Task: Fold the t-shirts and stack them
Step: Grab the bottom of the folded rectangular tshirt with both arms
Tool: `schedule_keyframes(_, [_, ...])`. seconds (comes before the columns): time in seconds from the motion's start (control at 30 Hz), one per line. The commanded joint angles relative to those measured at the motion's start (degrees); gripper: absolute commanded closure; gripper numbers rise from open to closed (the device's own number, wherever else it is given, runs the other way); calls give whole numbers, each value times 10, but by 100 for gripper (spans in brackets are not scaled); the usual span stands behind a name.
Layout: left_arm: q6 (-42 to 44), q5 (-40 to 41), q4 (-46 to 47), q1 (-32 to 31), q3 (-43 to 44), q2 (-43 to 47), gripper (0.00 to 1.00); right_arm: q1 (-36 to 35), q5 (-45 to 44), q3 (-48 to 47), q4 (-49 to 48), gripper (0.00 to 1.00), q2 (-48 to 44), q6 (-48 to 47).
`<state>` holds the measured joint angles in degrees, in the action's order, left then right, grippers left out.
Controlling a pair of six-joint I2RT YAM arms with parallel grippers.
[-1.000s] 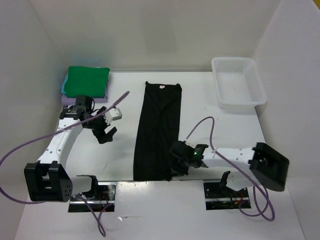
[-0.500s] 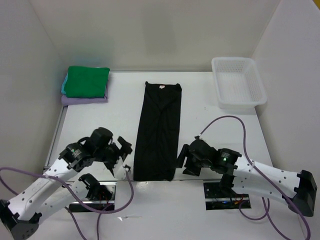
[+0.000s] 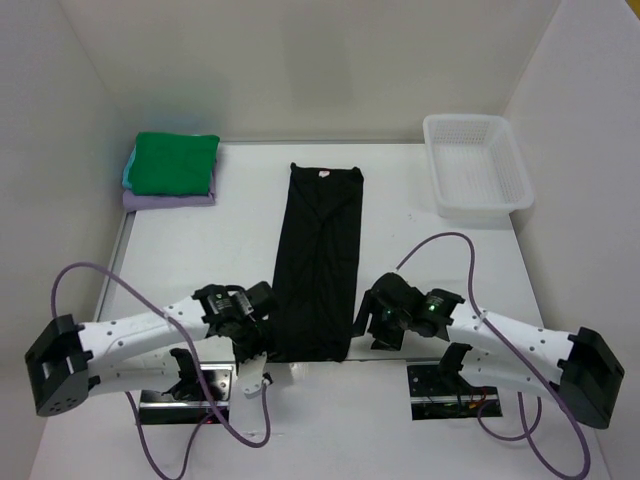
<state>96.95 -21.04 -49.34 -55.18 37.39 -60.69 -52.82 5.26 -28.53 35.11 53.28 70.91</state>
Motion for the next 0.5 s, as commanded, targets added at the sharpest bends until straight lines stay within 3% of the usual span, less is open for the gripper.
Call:
schedule_keyframes(0.0, [35, -8, 26, -29, -6, -48, 31, 3, 12, -9, -37, 27, 34, -25])
schedule_keyframes(0.27, [26, -1, 38, -50, -21, -95, 40, 3, 37, -33, -54, 27, 113, -68])
schedule_keyframes(0.47, [32, -1, 33, -50, 12, -161, 40, 3, 56, -45, -66, 27, 155, -82])
